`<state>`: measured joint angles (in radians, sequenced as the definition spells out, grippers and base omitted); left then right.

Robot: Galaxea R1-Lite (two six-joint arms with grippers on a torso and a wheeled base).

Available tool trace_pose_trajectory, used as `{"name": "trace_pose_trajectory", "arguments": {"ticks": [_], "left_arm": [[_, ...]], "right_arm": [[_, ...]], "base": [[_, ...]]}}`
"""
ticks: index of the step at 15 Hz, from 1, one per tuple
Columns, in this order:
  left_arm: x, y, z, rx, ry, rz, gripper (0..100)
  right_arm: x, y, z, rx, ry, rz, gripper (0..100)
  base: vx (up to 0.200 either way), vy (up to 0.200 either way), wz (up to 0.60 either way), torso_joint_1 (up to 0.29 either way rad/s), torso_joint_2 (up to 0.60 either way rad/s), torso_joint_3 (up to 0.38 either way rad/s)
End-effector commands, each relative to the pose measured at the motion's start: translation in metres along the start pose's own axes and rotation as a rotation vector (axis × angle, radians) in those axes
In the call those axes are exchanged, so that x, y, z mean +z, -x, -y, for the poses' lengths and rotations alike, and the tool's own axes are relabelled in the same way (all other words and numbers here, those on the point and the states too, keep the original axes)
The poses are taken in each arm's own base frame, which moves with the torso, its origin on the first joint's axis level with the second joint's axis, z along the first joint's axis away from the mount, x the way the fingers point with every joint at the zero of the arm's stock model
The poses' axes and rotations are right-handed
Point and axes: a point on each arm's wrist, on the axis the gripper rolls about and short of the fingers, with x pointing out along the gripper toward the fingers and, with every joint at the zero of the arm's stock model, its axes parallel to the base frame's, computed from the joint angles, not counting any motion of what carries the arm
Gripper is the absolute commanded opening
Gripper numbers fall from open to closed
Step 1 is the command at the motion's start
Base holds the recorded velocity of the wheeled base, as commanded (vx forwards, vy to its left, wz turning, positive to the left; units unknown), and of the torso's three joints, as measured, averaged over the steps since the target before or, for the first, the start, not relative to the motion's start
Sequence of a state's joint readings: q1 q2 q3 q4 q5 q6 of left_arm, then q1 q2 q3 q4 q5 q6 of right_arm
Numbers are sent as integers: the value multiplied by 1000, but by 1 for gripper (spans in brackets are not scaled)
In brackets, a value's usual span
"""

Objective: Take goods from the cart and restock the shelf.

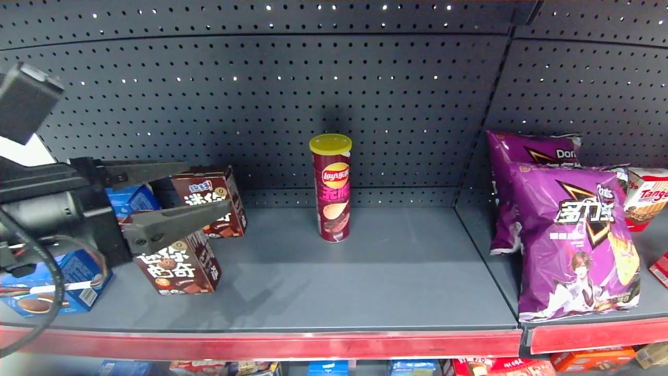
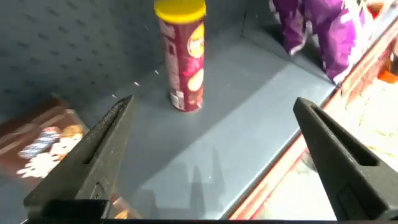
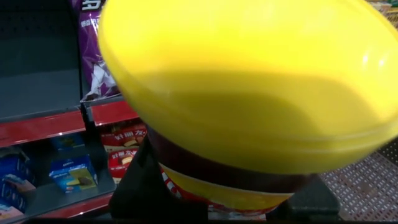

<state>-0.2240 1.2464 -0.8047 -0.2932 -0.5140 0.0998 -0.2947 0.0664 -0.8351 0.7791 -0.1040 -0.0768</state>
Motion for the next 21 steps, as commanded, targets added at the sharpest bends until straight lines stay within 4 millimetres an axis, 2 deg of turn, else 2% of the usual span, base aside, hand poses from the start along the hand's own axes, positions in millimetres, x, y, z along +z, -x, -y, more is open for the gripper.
{"name": "trace_pose_trajectory", "arguments": {"ticks": [1, 5, 9, 13, 16, 18, 21], "left_arm": [[-16, -35, -13, -30, 34, -70, 100], [-20, -72, -22, -64, 33, -65, 100], [-24, -124, -22, -130, 36, -93, 100], [-29, -160, -32, -138, 42, -106, 100], [-33, -173, -33, -146, 44, -113, 100], [-37, -183, -38, -86, 43, -127, 100], [-36, -187, -39, -81, 39, -121, 100]], "right_arm": [[-1, 0, 0, 0, 0, 0, 0], [-1, -1, 0, -3, 2, -4, 0], [0, 0, -1, -16, 6, 1, 0], [0, 1, 1, -43, 5, 2, 0], [2, 0, 1, -50, 7, 2, 0], [3, 0, 2, -48, 7, 2, 0], [3, 0, 1, -50, 7, 3, 0]], "base": [[0, 0, 0, 0, 0, 0], [0, 0, 0, 0, 0, 0], [0, 0, 0, 0, 0, 0], [0, 0, 0, 0, 0, 0], [0, 0, 0, 0, 0, 0], [0, 0, 0, 0, 0, 0], [0, 0, 0, 0, 0, 0]]}}
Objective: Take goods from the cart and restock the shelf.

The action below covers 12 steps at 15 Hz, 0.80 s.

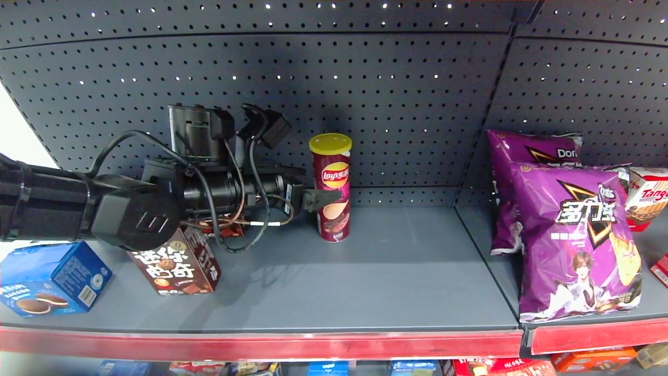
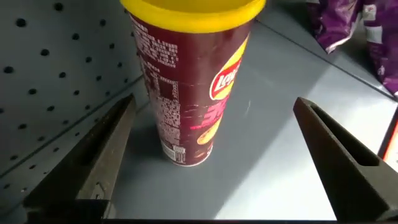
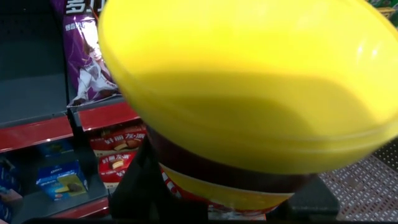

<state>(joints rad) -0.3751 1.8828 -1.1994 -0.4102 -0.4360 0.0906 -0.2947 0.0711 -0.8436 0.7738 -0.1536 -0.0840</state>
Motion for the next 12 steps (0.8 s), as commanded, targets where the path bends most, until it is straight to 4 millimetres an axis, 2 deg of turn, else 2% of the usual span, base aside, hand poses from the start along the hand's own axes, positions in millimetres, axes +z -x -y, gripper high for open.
{"name": "trace_pose_trajectory", "arguments": {"ticks": [1, 12], "left_arm": [[-2, -7, -3, -1, 1, -3, 100], [7, -38, -14, -4, 36, 43, 100]], "right_arm": [[-1, 0, 0, 1, 1, -3, 0], [-4, -1, 0, -3, 5, -11, 0]], "base": [[0, 0, 0, 0, 0, 0], [0, 0, 0, 0, 0, 0]]}}
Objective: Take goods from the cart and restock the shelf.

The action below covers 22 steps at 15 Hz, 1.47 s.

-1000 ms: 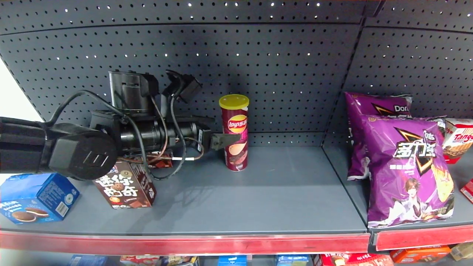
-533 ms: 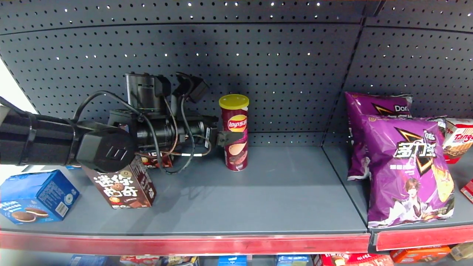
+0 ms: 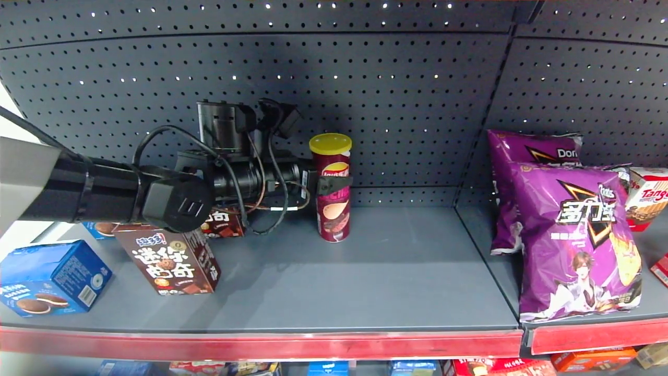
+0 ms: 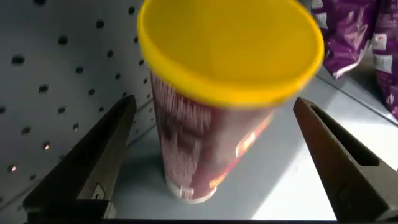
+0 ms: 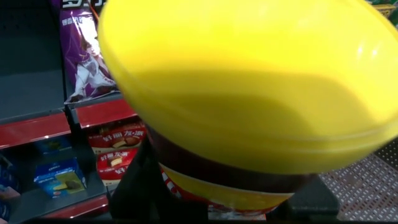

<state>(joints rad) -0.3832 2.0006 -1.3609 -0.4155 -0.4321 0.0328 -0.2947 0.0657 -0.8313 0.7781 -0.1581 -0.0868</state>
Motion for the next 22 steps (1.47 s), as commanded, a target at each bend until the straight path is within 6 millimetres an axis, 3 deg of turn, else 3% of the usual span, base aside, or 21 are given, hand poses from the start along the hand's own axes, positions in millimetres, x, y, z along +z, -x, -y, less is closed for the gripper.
{"name": "trace_pose_trajectory", "arguments": {"ticks": [1, 10, 11, 20, 22], "left_arm": [[-1, -10, -1, -7, -3, 4, 100], [-3, -22, -2, 4, 16, 7, 100], [-3, -22, -2, 4, 16, 7, 0], [3, -22, 5, 9, 29, 21, 0], [12, -10, 12, 5, 21, 38, 0]], "right_arm": [[-1, 0, 0, 0, 1, -1, 0], [-1, 1, 0, 0, 2, 2, 0], [-1, 1, 0, 0, 2, 2, 0], [0, 1, 0, 1, 1, 5, 0], [0, 2, 0, 1, 1, 9, 0]], "base": [[0, 0, 0, 0, 0, 0], [0, 0, 0, 0, 0, 0], [0, 0, 0, 0, 0, 0], [0, 0, 0, 0, 0, 0], [0, 0, 0, 0, 0, 0]]}}
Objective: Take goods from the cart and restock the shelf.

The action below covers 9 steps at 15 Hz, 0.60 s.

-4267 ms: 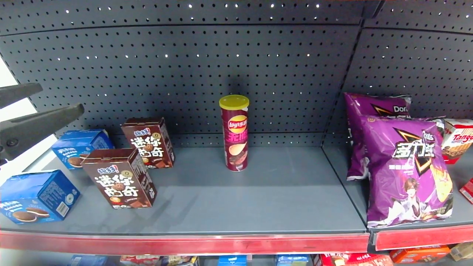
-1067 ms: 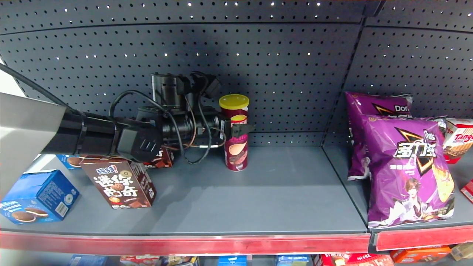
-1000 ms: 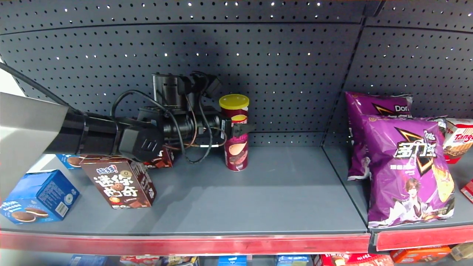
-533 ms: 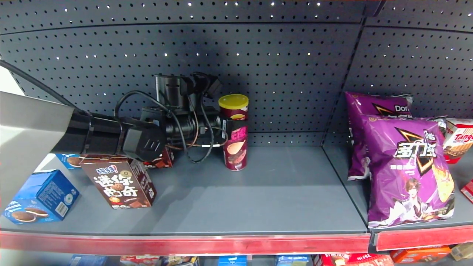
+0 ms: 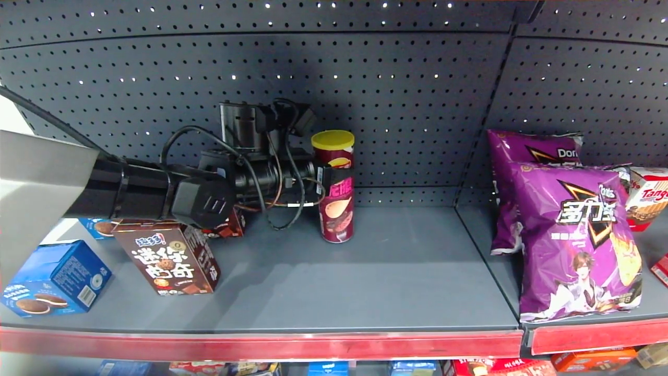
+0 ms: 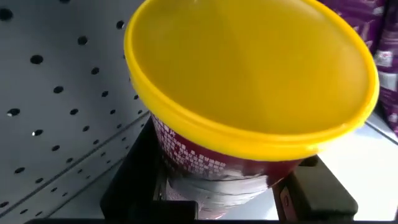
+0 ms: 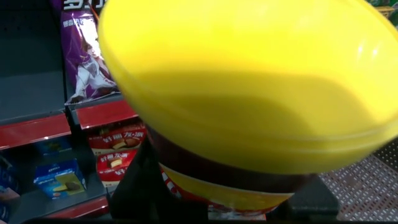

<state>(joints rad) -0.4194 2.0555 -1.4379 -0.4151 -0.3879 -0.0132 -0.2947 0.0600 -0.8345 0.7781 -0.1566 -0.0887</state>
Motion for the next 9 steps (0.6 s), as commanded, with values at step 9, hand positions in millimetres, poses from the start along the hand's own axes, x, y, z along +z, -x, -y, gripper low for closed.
{"name": "trace_pose_trajectory", "arguments": {"ticks": [9], "left_arm": [[15, 80, 77, -108, -32, 6, 0]], "right_arm": [[1, 4, 0, 4, -7, 25, 0]], "base": [[0, 0, 0, 0, 0, 0]]}}
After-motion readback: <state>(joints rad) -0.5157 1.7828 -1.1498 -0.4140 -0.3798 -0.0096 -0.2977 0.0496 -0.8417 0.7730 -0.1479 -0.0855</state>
